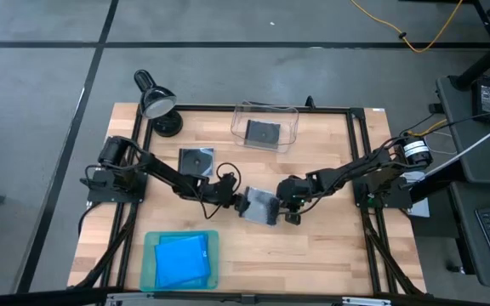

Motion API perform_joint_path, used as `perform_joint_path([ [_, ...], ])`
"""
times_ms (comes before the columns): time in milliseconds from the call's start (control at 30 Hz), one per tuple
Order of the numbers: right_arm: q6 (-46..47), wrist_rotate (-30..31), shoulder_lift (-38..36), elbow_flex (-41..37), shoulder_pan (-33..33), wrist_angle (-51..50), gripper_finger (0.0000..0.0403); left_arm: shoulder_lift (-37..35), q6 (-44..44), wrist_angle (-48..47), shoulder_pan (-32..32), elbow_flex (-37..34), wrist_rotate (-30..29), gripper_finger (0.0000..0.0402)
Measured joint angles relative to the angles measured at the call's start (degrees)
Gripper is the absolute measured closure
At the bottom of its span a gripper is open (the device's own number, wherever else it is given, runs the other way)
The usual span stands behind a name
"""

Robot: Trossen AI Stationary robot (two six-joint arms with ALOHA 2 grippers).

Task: Pick & place jewel cases by type
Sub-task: Put the right black CD case into the transparent bin

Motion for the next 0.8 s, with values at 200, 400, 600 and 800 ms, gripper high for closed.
perform_joint_path([
  [200, -0.62, -0.08, 0.00, 0.02, -0.06, -0.22, 0.0396, -3.57, 2.06, 0.06, 0.07, 0.02, -4.07, 0.0207],
  [400, -1.16, -0.11, 0.02, 0.12, -0.08, -0.15, 0.0396, -7.60, 4.60, 4.49, 0.04, 0.86, -3.97, 0.0208],
  [600, -1.20, 0.01, 0.04, 0.22, -0.10, 0.37, 0.0396, -8.47, 7.50, 1.51, -0.04, 2.43, -1.73, 0.0208],
  [800, -1.21, 0.08, 0.09, 0.26, -0.10, 0.68, 0.0396, -5.96, 8.30, -0.85, -0.11, 4.76, 1.55, 0.0208],
])
